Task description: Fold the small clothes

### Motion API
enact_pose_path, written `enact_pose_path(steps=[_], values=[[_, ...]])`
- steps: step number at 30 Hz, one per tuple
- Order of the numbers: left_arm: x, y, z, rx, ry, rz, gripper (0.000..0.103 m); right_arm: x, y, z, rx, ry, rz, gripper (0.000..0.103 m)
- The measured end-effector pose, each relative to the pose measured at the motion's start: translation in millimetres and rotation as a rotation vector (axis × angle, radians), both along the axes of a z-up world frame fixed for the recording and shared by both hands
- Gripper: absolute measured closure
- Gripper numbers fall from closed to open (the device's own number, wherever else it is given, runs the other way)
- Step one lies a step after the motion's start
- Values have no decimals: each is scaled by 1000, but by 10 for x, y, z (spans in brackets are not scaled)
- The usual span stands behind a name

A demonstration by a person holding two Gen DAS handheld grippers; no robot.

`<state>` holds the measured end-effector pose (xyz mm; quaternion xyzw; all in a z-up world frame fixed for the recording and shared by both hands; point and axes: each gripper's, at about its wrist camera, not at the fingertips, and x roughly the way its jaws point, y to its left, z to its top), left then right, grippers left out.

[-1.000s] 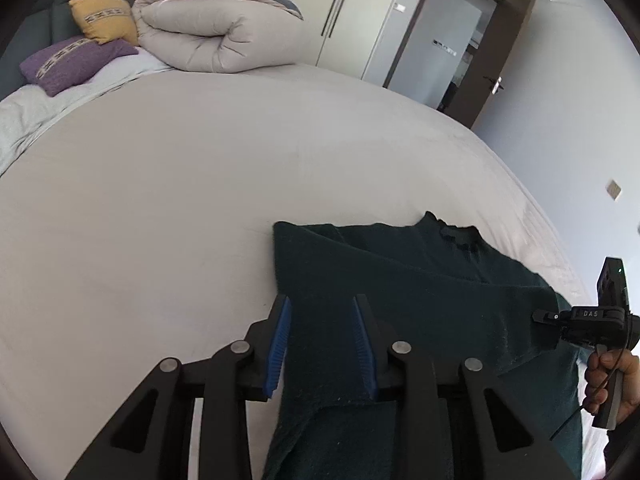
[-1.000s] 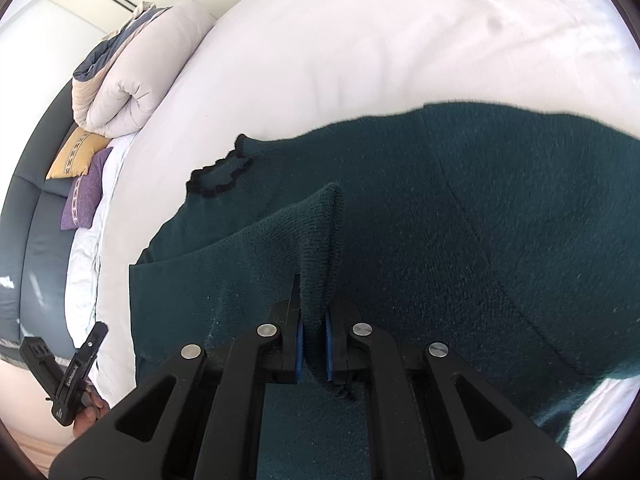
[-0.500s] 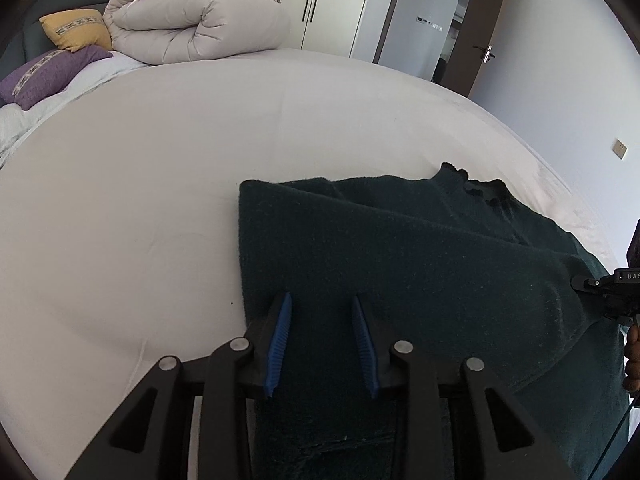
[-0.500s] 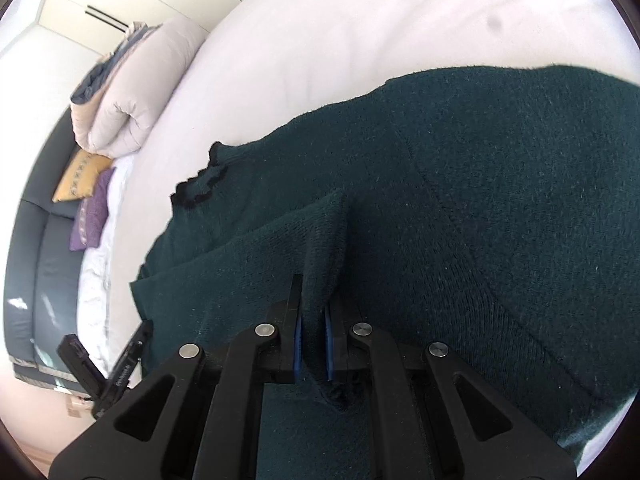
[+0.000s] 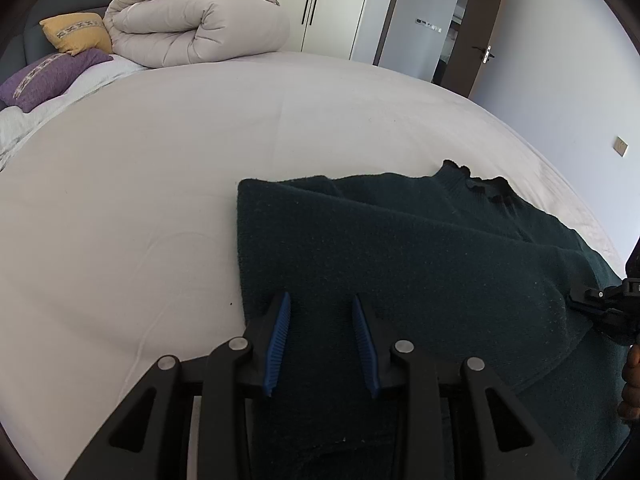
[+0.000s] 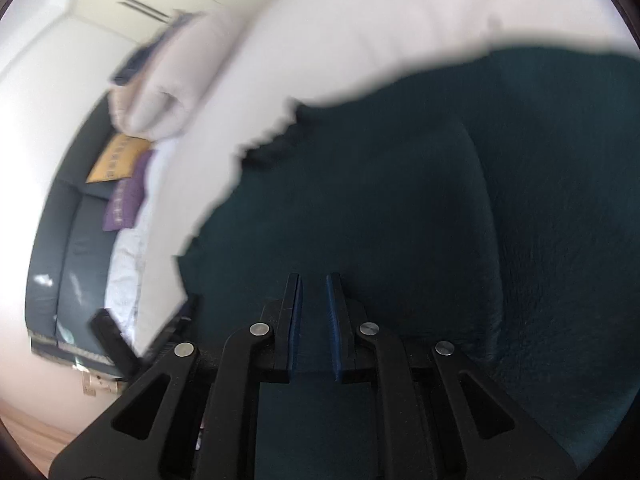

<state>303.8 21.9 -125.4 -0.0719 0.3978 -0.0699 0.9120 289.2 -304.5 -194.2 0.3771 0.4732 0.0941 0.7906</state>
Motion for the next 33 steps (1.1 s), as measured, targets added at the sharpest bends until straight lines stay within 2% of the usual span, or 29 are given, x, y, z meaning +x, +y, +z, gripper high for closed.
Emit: enact_pose_path(steps=[2,3,5,6,7,8,9,10,12,14,17,19,24,27,32,33], values=[[-3,9,-3,-3,0,-2,68,-90,-157,-74,122,-42,-69,97],[-3,9,-4,-2,0,-2,68,-193,-267,-32,113,-54,-123,93],[-4,3,-4,-1,-1,-1,68,-482,-548,130,52,-106,-224,92],[-3,2,-3,0,-1,0,68,-646,-710,193,34,-124,-273,85],[-3,-5,-4,1,-2,0,68,-802,-868,246,19,-132,-316,67],[-2,-8,-3,2,-2,0,68,-1023,-1118,312,8,-139,-382,54],[-3,-11,-1,3,-3,0,68,-1278,-1372,365,16,-157,-464,33],[-5,-12,-2,3,-4,1,68,-1572,-1615,412,23,-175,-567,25],[-4,-10,-2,2,-3,1,68,-2033,-1983,451,31,-188,-703,24],[-4,-14,-2,4,-3,1,68,-2538,-2361,409,82,-169,-836,24],[-4,-21,-4,13,-4,1,68,-3025,-2673,309,148,-176,-969,27],[-4,-27,-1,17,-5,2,68,-3157,-2766,279,185,-198,-1005,28],[-4,-28,-1,18,-5,2,68,-2854,-2771,246,176,-187,-996,28],[-2,-28,-2,16,-5,2,68,-2677,-2741,250,173,-190,-1030,30],[-3,4,-5,-12,-6,1,68,-2535,-2718,238,171,-179,-1133,52],[-2,9,-6,-16,-6,1,68,-2506,-2739,238,164,-176,-1142,61]])
